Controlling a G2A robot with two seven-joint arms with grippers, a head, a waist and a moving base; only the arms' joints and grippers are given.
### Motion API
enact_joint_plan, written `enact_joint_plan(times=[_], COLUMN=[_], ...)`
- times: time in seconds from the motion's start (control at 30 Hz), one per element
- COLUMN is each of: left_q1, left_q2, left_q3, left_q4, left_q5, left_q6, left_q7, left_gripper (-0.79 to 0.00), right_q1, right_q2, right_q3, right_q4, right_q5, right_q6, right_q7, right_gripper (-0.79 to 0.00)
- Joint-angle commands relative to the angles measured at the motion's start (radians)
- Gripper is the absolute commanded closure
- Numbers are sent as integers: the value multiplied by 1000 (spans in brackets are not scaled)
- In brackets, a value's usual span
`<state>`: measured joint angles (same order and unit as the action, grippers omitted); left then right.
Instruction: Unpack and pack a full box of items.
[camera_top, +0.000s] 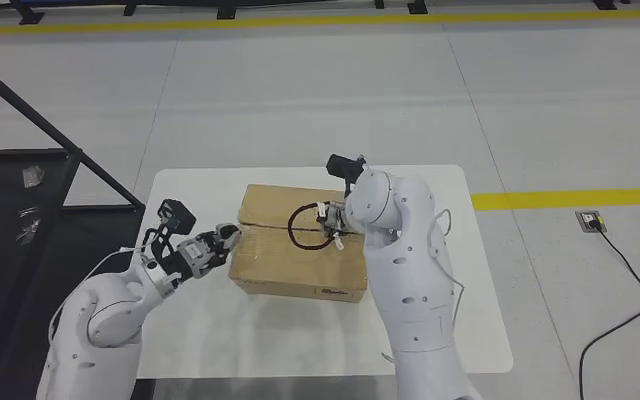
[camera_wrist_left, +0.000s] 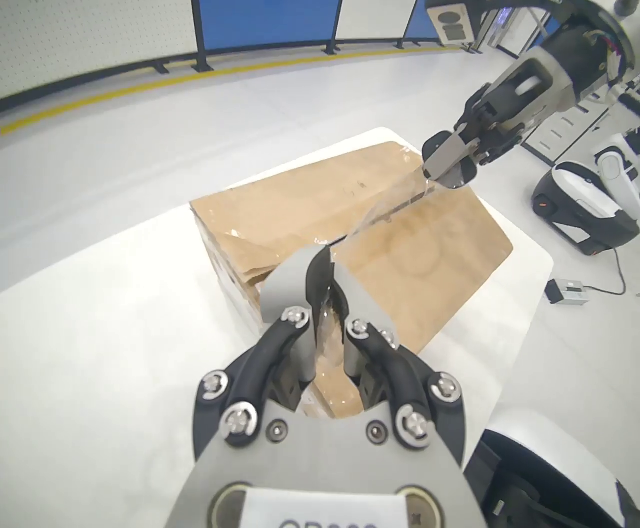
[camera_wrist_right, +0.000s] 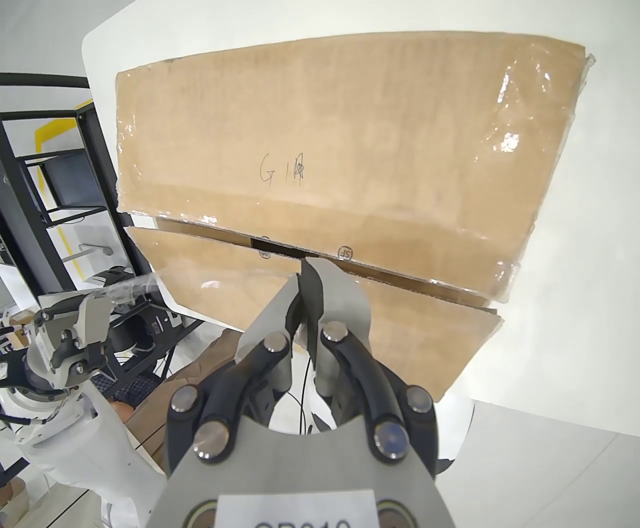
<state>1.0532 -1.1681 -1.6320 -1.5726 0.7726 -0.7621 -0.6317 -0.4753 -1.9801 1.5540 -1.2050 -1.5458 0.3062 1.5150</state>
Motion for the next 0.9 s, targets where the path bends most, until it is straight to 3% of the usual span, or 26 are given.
enact_joint_plan(times=[0.0, 0.2, 0.37, 0.67, 0.87], left_q1=[-19, -79, -126, -200, -234], left_q2=[5, 25, 35, 44, 48], left_q3=[6, 11, 34, 96, 135], left_q4=[9, 47, 74, 158, 199], left_q5=[-79, -284, -353, -357, -345], left_q6=[21, 114, 181, 268, 280], left_q7=[-71, -305, -395, -402, -383], left_gripper=[0, 0, 0, 0, 0], right_q1=[19, 72, 95, 114, 105], right_q2=[0, -8, -13, -16, -18], right_q3=[21, 76, 106, 148, 162], right_q4=[41, 134, 165, 203, 186], right_q5=[-4, -41, -41, -72, -93], right_q6=[-6, -7, 1, 18, 8], right_q7=[5, 6, -2, -19, -9], right_gripper=[0, 0, 0, 0, 0])
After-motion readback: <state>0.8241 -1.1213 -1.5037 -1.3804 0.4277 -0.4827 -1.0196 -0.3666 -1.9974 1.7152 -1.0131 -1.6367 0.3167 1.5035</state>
